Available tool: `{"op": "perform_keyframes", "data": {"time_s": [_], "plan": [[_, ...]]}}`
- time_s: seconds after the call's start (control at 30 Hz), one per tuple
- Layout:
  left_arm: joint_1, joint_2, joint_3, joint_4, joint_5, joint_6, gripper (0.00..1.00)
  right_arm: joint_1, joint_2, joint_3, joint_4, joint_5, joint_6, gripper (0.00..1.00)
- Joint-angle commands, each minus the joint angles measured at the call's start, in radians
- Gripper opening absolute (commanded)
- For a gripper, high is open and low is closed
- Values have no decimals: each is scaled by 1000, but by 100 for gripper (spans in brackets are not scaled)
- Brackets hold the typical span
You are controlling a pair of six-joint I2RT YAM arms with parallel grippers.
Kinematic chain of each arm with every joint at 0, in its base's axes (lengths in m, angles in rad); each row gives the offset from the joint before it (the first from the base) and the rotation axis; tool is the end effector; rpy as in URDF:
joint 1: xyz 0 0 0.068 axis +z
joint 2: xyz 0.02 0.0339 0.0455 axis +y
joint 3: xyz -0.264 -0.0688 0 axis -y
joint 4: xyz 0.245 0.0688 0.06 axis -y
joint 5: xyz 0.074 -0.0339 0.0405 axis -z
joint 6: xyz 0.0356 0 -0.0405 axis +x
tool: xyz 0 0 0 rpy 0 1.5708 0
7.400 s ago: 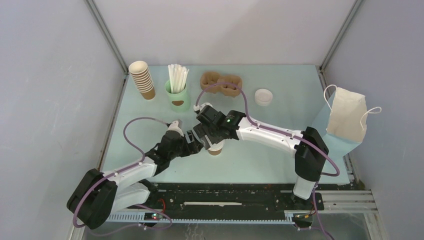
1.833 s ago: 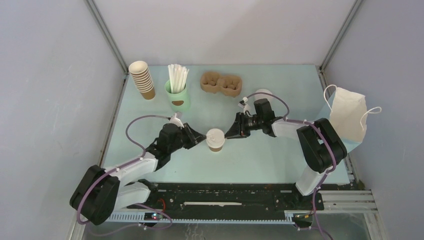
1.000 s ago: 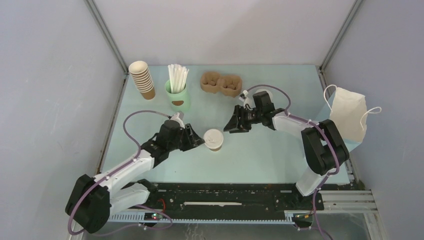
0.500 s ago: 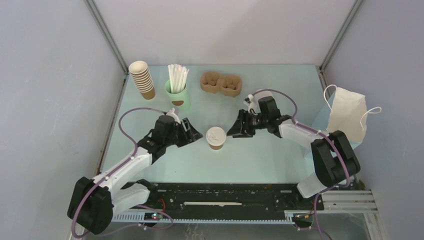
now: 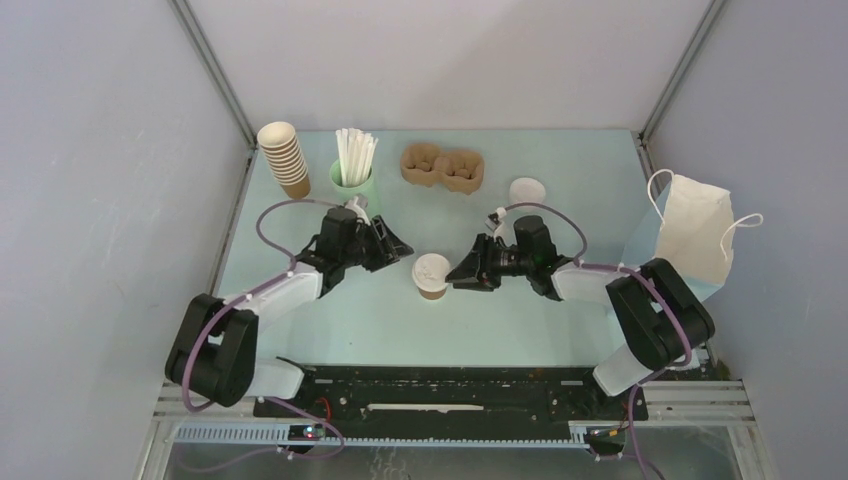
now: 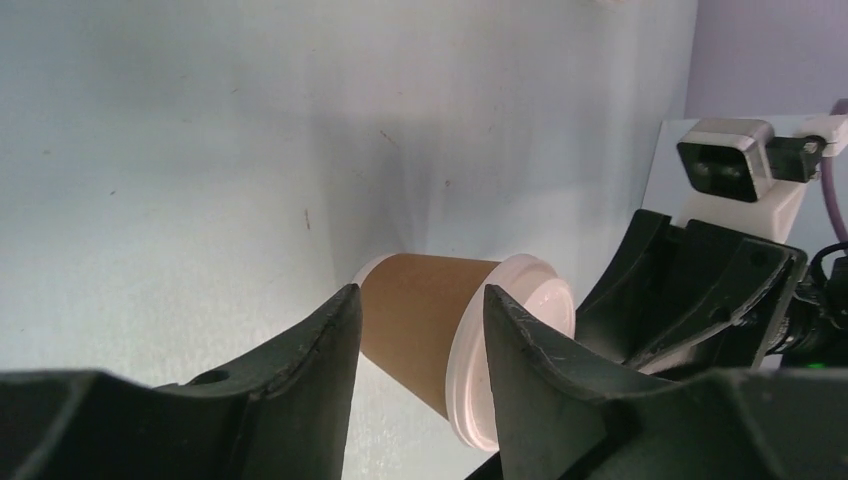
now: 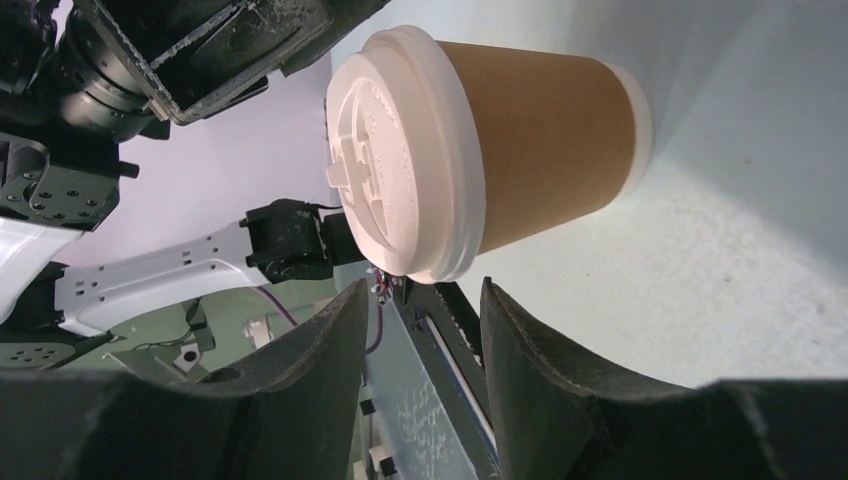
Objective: Pack the takeout coffee
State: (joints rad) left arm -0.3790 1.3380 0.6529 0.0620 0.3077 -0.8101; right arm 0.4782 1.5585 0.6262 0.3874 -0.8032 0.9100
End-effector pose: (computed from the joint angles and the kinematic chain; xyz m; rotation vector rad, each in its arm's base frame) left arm 0.2510 -0.1116 0.1988 -0.3184 2.3231 -0.9717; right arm 0.2505 0.1587 0.1653 -0.0453 2.3964 1.6008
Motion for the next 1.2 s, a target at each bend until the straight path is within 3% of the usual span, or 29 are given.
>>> {"op": "perform_keyframes", "data": {"time_s": [0.0, 0.1, 0.23, 0.37, 0.6, 0.83, 1.0, 1.17], "plan": [[6, 29, 47, 87, 42, -6, 52, 32, 47, -11, 177, -9, 85, 53], [6, 45, 44, 102, 55, -4, 55, 30, 79, -12, 214, -23, 100, 47], [6, 49, 38, 113, 67, 2, 56, 27, 66, -19, 173, -6, 66, 46], [5, 54, 36, 119, 74, 8, 57, 23, 43, -24, 127, -9, 32, 53], [-1, 56, 18, 137, 100, 19, 56, -4, 16, -56, 128, -38, 21, 55], [-1, 56, -5, 148, 118, 25, 53, -36, -21, -48, 97, -51, -13, 63], [-2, 49, -32, 168, 111, 3, 51, -36, -14, -29, 75, -48, -11, 63], [-4, 34, -114, 309, 145, -89, 49, -15, 3, -29, 150, -45, 49, 63]]}}
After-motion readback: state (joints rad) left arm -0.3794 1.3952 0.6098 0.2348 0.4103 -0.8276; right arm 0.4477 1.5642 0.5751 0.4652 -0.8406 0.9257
